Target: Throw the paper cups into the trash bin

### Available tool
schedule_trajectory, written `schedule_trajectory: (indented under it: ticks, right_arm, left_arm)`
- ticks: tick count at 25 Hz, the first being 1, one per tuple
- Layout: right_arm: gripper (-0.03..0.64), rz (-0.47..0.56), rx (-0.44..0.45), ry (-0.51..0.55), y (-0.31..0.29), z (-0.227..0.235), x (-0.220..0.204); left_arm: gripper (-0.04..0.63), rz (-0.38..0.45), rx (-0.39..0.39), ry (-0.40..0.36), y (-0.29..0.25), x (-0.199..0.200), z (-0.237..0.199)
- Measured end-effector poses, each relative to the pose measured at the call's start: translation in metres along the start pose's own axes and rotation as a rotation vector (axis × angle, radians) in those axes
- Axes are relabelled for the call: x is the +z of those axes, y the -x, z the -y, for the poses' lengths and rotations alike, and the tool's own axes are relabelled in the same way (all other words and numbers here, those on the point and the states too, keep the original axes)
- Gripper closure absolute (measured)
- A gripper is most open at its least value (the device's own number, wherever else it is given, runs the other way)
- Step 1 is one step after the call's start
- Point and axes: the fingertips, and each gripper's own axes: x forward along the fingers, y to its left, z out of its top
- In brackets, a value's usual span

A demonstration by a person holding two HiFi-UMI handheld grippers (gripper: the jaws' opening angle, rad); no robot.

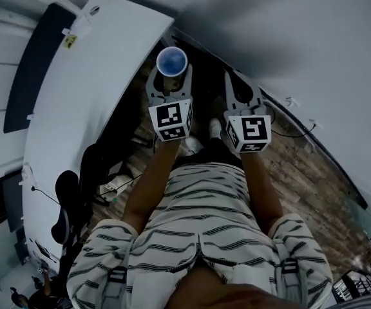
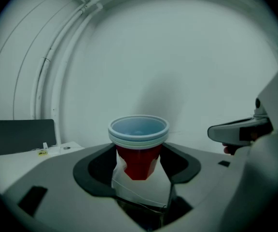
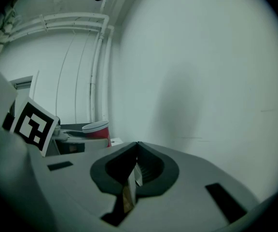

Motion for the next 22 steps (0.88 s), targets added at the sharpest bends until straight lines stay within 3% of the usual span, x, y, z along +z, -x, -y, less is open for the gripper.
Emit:
schedule_trajectory:
  ticks: [8, 22]
  right_arm:
    - [0.607, -0.032, -0.056, -0.023, 0.007, 0.029, -0.019]
    - [0.607, -0.137, -0.112, -0.11, -0.01, 0.069, -0.094]
  left_arm:
    - [0.296, -0.05, -0.061, -0.007, -0.01, -0.022, 0.031]
    - [0.295, -0.195, -0.164, -0.05, -0.048, -0.101, 0.073]
